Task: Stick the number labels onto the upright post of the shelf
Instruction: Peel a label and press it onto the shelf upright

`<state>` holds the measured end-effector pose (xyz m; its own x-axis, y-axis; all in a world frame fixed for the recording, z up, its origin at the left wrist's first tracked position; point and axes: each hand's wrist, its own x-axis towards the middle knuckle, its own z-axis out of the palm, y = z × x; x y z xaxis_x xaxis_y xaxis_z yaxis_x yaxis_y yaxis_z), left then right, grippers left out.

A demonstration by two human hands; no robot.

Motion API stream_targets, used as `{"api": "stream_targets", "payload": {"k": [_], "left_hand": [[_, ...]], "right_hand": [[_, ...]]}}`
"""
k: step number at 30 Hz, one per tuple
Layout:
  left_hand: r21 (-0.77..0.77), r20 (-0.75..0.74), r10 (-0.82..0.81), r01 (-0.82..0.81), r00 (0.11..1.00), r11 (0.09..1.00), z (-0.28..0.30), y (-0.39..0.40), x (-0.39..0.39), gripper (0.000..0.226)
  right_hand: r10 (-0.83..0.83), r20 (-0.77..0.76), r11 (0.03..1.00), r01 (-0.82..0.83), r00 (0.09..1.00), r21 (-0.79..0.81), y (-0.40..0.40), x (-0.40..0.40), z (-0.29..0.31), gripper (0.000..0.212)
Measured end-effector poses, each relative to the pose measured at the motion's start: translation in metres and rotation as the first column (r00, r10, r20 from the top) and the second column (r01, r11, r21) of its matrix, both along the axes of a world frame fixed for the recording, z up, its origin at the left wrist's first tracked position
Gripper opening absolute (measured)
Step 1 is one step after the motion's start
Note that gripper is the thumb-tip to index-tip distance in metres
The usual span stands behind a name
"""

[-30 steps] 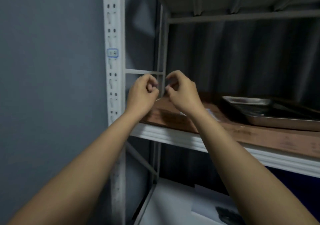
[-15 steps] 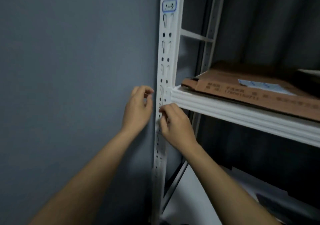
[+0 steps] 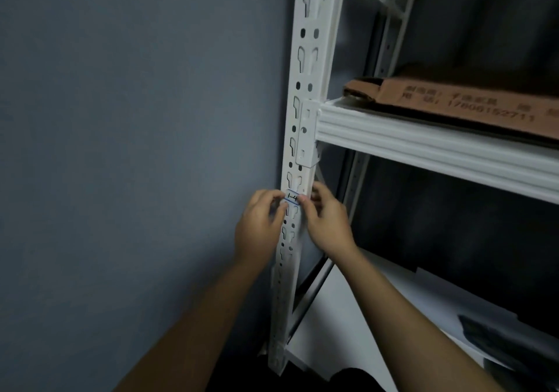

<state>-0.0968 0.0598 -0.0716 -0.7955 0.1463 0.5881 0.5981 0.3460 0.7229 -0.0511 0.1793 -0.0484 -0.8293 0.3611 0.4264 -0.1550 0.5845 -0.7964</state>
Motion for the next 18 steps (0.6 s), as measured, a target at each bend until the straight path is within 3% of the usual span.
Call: {"api": "stream_targets", "payload": {"k": [8,18], "left_hand": [[0.056,-0.241,0.083,-0.072,0.967,0.996,-0.003,0.006,-0.02,0.02],[-0.113,-0.467,0.106,-0.178,0.878,0.978,0.001,0.005,-0.027,0.02]], "right_hand": [[-0.114,-0.036,0.991,0.116,0.993,0.066,-0.003,-0.009,-0.014,0.024],[-0.15,-0.034,0.985,0.152,0.988,0.077,-0.008,-0.009,-0.016,0.029]]}}
